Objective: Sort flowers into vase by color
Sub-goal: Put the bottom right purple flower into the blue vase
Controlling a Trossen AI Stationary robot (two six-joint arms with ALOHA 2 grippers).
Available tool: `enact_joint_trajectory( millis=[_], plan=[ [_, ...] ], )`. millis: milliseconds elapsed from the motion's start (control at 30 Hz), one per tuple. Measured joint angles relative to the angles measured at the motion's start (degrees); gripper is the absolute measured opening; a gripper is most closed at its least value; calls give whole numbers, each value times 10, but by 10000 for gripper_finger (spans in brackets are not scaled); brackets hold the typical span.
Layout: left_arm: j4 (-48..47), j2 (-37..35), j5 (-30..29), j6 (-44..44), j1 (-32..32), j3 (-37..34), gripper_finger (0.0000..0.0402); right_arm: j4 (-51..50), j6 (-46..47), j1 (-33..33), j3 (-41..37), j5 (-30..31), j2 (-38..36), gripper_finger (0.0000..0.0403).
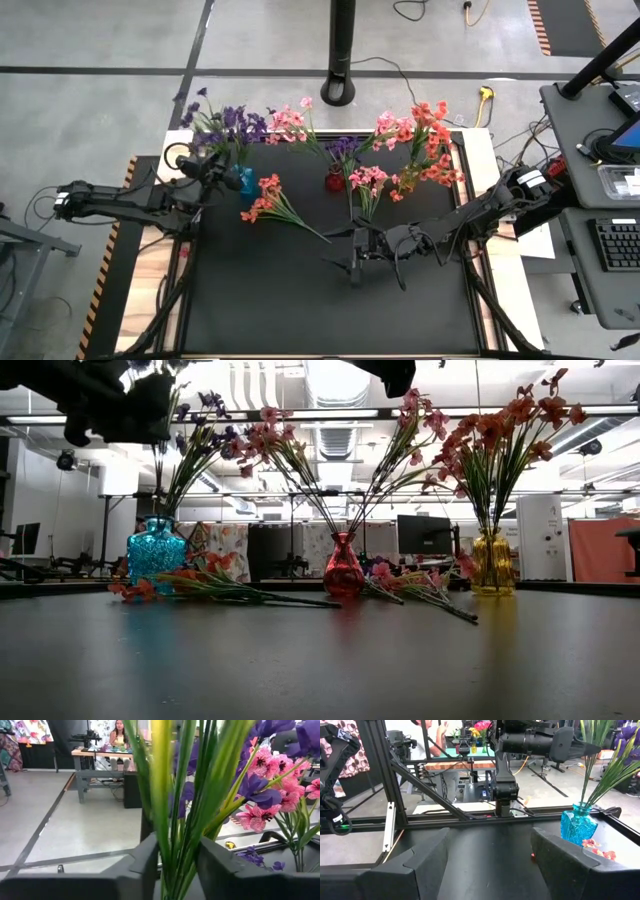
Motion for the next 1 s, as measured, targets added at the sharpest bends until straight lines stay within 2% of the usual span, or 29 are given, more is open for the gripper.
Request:
enact_joint_trajectory(
  millis=[267, 467, 600, 733, 800, 867, 1000],
  plan=[
    [-16, 2, 29, -18, 0, 0, 220, -1, 5, 0, 0, 0, 0, 276],
    [-90, -8, 42, -70, 0, 1, 284, -25, 29, 0, 0, 0, 0, 277],
    [-144, -21, 128, -113, 0, 1, 312, -52, 83, 0, 0, 13, -1, 278],
    [-193, -36, 251, -162, 0, 1, 326, -116, 180, -1, 0, 15, -5, 275],
    [-265, -42, 316, -204, 0, 13, 327, -155, 235, -1, 0, 14, -8, 271],
    [-354, -42, 348, -260, -1, 33, 326, -195, 281, -1, 0, 14, -8, 267],
    [-504, -40, 371, -342, -1, 78, 327, -259, 329, -1, 0, 13, -8, 260]
  ],
)
